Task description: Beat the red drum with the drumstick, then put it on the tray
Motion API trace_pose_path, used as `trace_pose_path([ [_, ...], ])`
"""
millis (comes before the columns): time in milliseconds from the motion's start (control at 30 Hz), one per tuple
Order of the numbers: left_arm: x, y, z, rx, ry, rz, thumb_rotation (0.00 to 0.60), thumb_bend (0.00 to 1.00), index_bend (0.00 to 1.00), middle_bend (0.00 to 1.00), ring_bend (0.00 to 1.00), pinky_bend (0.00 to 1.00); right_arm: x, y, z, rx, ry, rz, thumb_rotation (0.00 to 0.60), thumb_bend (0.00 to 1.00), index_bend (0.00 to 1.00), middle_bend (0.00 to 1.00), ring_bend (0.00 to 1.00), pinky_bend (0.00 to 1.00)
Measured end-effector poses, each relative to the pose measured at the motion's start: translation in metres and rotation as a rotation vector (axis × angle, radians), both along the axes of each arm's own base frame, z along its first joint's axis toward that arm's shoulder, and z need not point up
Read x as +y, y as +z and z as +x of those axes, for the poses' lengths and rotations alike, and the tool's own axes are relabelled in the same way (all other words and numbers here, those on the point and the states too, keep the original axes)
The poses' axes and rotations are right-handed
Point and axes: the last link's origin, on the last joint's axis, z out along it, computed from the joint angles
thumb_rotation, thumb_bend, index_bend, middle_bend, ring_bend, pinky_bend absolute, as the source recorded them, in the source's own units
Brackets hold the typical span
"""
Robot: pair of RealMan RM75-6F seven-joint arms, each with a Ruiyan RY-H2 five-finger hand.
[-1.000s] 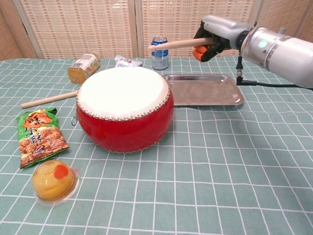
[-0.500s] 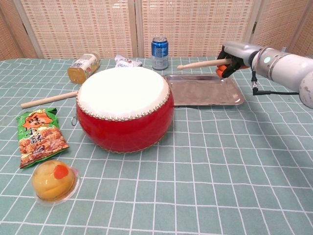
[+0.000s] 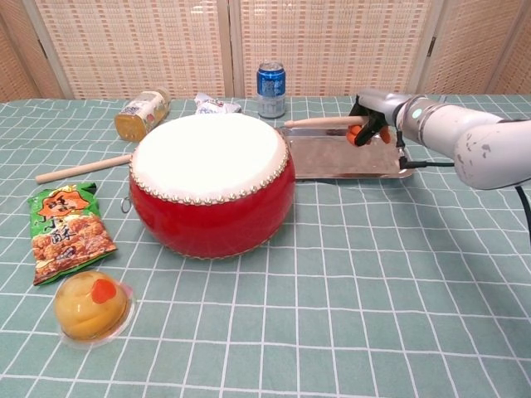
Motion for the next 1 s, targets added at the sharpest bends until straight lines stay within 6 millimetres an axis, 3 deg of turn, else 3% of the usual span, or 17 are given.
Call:
trace_pose_path([
  [167, 0.0, 0.0, -0.001, -0.001, 0.003, -0.001, 0.6, 0.24, 0.02, 0.0, 0.0, 0.02, -0.001, -0.003, -0.002, -0.023, -0.034, 0.014, 0.6, 0.26, 0.3, 0.38, 0.28, 0.5],
  [367, 0.001, -0.002, 0.001, 0.0, -0.005, -0.009, 0.6, 0.24, 0.02, 0.0, 0.0, 0.02, -0.001, -0.005, -0.004, -0.029, -0.043, 0.041, 0.6, 0.19, 0.25, 0.33, 0.19, 0.4],
  [567, 0.003, -0.001, 0.001, 0.001, -0.009, -0.006, 0.6, 0.24, 0.02, 0.0, 0.0, 0.02, -0.002, 0.002, -0.001, -0.06, -0.013, 0.032, 0.6, 0.18, 0.24, 0.32, 0.19, 0.39],
  [833, 0.006, 0.001, 0.004, -0.001, -0.027, 0.001, 0.6, 0.24, 0.02, 0.0, 0.0, 0.02, 0.0, 0.042, -0.005, -0.063, 0.134, -0.072, 0.6, 0.21, 0.26, 0.32, 0.19, 0.38],
  [1000, 0.01, 0.0, 0.008, -0.004, -0.045, 0.001, 0.6, 0.24, 0.02, 0.0, 0.0, 0.02, 0.021, 0.07, -0.019, -0.029, 0.223, -0.097, 0.6, 0.25, 0.27, 0.32, 0.19, 0.38],
])
